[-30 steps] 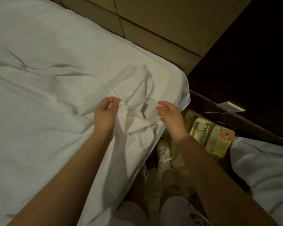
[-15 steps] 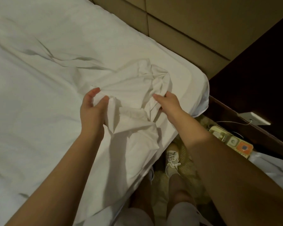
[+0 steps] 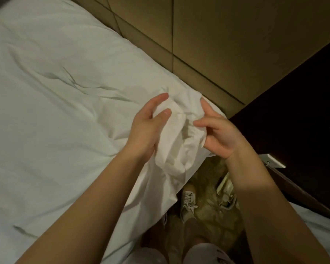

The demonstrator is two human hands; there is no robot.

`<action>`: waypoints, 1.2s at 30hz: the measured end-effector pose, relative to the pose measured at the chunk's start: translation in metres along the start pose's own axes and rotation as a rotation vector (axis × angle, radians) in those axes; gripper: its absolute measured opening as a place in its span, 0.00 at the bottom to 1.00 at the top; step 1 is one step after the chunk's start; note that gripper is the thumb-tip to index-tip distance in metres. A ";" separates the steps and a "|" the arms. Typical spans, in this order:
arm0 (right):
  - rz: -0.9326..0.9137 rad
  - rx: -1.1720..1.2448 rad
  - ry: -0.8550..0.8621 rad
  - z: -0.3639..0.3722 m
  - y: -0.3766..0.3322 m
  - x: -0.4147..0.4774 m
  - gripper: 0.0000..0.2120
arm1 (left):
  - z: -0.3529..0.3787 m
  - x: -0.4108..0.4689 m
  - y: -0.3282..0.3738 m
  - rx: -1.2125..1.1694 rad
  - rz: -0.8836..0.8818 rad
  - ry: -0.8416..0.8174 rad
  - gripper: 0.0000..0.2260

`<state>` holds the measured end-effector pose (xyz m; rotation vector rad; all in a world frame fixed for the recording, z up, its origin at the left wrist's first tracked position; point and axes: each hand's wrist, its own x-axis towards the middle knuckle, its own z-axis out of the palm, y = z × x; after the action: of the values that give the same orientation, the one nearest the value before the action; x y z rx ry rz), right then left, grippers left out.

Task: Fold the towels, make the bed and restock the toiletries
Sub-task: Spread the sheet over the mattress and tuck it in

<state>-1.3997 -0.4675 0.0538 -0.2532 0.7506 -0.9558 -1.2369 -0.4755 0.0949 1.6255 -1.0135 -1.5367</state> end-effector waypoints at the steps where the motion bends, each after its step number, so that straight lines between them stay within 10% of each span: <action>1: -0.001 -0.003 -0.012 0.004 -0.005 -0.005 0.38 | 0.001 -0.004 0.008 -0.015 0.009 -0.022 0.13; 6: -0.053 0.121 -0.195 0.038 -0.028 -0.031 0.36 | -0.003 -0.032 0.045 -0.040 0.052 -0.191 0.15; 15: -0.167 -0.553 0.048 0.107 -0.032 -0.058 0.14 | -0.024 -0.066 0.068 1.117 0.491 -0.094 0.26; 22: -0.183 -0.536 0.076 0.127 -0.033 -0.063 0.11 | -0.055 -0.063 0.066 1.062 0.725 0.012 0.08; 29: -0.534 -1.252 0.304 0.134 -0.039 -0.061 0.10 | -0.071 -0.065 0.074 0.945 0.906 -0.057 0.13; 36: -0.368 -0.978 0.169 0.140 -0.051 -0.071 0.09 | -0.051 -0.050 0.109 0.742 0.531 -0.439 0.08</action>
<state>-1.3620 -0.4564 0.2142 -1.2071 1.3245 -0.8909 -1.1958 -0.4844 0.2183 1.2764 -2.2490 -1.2214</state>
